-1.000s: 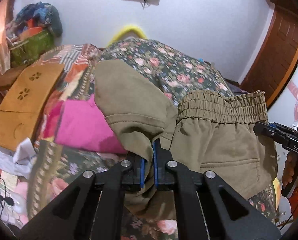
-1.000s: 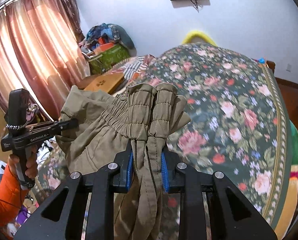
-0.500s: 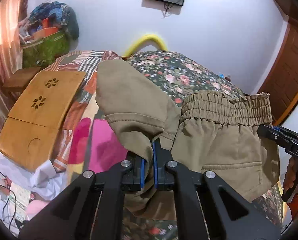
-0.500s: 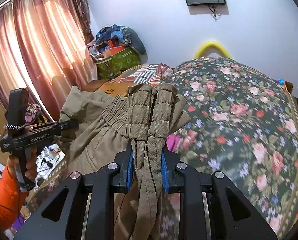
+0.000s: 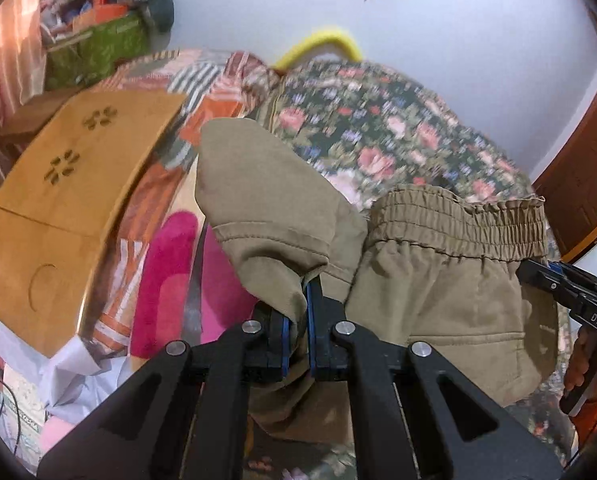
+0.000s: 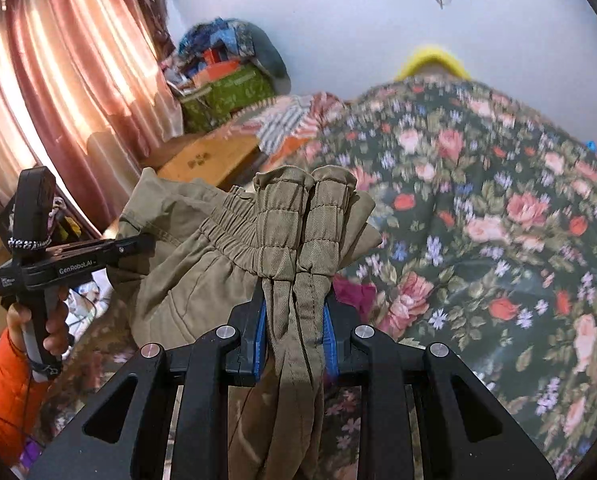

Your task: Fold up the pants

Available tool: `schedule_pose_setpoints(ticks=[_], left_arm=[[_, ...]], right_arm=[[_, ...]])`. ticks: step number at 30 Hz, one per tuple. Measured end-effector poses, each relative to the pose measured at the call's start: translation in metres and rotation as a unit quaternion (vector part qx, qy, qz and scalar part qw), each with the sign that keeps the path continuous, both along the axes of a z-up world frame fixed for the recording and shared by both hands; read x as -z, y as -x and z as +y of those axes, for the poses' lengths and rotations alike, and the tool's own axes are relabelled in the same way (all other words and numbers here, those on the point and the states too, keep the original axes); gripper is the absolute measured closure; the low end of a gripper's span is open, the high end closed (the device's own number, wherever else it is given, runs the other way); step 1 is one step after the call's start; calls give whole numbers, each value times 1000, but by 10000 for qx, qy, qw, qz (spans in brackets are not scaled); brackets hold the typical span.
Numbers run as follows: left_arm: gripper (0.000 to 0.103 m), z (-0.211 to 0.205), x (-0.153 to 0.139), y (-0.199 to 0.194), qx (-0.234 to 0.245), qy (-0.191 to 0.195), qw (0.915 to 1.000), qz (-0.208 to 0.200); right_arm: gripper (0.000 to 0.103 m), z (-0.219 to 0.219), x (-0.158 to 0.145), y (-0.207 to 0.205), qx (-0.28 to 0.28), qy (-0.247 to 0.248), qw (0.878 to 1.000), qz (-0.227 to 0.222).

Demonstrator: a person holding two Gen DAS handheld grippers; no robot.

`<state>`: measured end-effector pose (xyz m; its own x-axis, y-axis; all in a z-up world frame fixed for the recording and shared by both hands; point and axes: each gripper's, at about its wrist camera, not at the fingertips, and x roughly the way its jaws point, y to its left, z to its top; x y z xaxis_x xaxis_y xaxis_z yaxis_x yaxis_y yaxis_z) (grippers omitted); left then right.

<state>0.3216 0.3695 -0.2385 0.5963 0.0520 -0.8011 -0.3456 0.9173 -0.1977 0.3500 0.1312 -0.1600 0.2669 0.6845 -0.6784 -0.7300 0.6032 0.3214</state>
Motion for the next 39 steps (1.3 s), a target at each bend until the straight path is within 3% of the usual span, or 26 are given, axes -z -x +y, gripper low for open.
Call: schedule_pose_setpoints(ticks=[4,8,14,18,24,30,34,39], left_arm=[[92,14,26,-5,-96,86,9996,246],[75,23,45,-4,-222,201,9984,484],[59,26,45,3,-441,-237,9957,777],[58,22,33,14,-479,-391,9947,823],[58,-3,-14,40,-446,-517,9969,396],[58,-53,-86,75,-207,-809,9960,-311],[57,-94,-138,109,-8,-1094,9901,-875],[49,-148,-198,165,167,-1425,9757,-1659]], right_arm=[[82,4,29,-11,26,330,9992,216],[78,1,44,-17,65,492,9982,337],[67,4,43,-14,95,862,9960,212],[61,-1,33,-8,202,1096,9938,-15],[61,-27,-6,11,330,841,9955,-299],[61,-50,-62,46,413,419,9956,-734],[61,-68,-102,79,460,23,9935,-1040],[61,-93,-152,131,475,-475,9861,-1520]])
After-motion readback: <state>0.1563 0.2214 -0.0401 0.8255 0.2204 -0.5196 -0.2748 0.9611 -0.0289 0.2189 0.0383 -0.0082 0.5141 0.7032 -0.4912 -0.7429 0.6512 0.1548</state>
